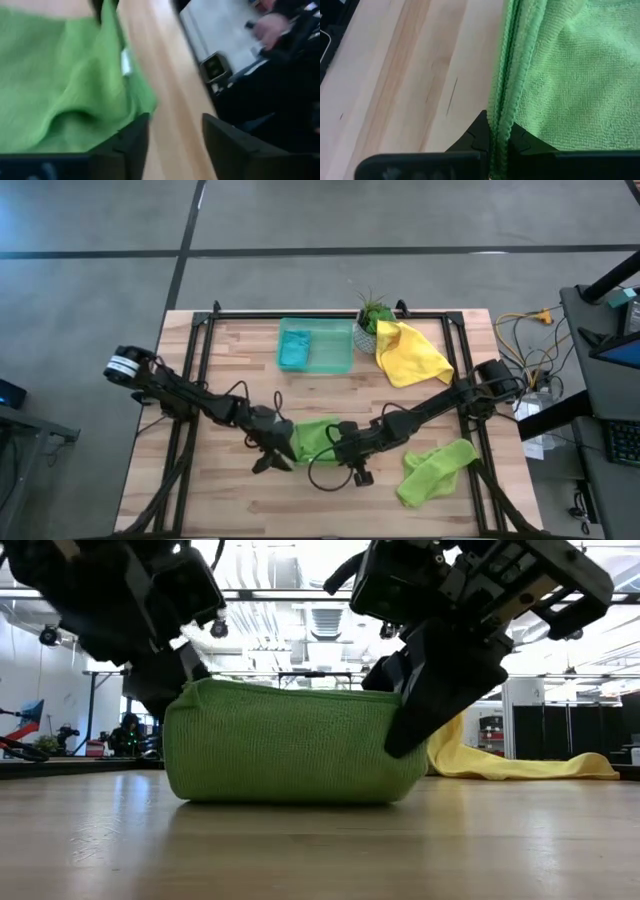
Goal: Fold microfiber towels
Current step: Fold the green microfiber towel
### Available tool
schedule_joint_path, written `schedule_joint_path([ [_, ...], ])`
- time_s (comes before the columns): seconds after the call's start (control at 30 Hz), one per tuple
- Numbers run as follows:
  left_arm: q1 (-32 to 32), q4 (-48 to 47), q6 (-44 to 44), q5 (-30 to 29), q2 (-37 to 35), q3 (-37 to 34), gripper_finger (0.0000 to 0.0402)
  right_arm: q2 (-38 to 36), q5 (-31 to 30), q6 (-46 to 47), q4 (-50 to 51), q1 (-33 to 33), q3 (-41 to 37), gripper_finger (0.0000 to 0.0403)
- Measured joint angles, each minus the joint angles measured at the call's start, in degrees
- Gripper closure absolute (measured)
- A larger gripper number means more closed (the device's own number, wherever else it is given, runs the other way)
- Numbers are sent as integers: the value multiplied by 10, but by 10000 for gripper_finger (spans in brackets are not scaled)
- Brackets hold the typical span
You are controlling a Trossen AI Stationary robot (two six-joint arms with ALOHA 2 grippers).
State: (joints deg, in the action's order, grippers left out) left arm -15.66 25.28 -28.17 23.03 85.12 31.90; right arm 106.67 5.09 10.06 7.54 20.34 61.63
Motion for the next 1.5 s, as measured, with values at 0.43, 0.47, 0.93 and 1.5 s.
schedule_joint_path([
  [0.43, 6, 27, -104, -223, 32, 1, 343, 0, 0, 24, -1, 2, 0, 394],
  [0.47, 6, 39, -106, -211, 42, 0, 370, 0, 0, 24, -1, 2, 0, 394],
  [0.93, 3, 68, -150, -158, 124, 0, 401, -2, 1, 30, -6, 2, 0, 394],
  [1.5, 0, 52, -120, -117, 130, -1, 401, -2, 43, 25, 45, -14, 42, 394],
])
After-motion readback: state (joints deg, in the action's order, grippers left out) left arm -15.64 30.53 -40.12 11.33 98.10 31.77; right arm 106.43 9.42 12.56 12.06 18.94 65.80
